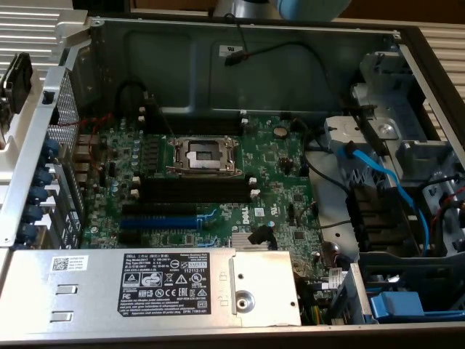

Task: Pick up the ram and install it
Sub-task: 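Pick up the ram and move it above insertion slot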

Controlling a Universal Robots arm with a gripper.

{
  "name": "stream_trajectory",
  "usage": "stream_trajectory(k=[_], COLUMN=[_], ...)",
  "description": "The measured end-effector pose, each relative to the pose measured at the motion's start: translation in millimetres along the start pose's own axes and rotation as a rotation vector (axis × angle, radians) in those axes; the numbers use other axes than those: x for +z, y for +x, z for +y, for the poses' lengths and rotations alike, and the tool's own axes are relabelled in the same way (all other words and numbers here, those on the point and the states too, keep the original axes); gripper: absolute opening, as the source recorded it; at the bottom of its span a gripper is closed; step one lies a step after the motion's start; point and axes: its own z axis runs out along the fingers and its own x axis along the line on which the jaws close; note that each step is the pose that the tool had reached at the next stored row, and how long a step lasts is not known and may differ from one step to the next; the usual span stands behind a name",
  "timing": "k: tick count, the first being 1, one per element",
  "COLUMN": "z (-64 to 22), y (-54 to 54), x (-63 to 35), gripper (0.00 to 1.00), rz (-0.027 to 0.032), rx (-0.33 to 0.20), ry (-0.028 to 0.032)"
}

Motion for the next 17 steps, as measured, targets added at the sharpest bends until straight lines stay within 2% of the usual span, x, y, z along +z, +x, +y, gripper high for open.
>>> stream_trajectory(k=[11,17], z=[0.2,0.1], y=[0.3,0.3], x=[0.0,0.0], gripper=[0.1,0.1], rz=[0.0002,0.0025], rx=[-0.003,-0.111], ry=[0.0003,-0.0003])
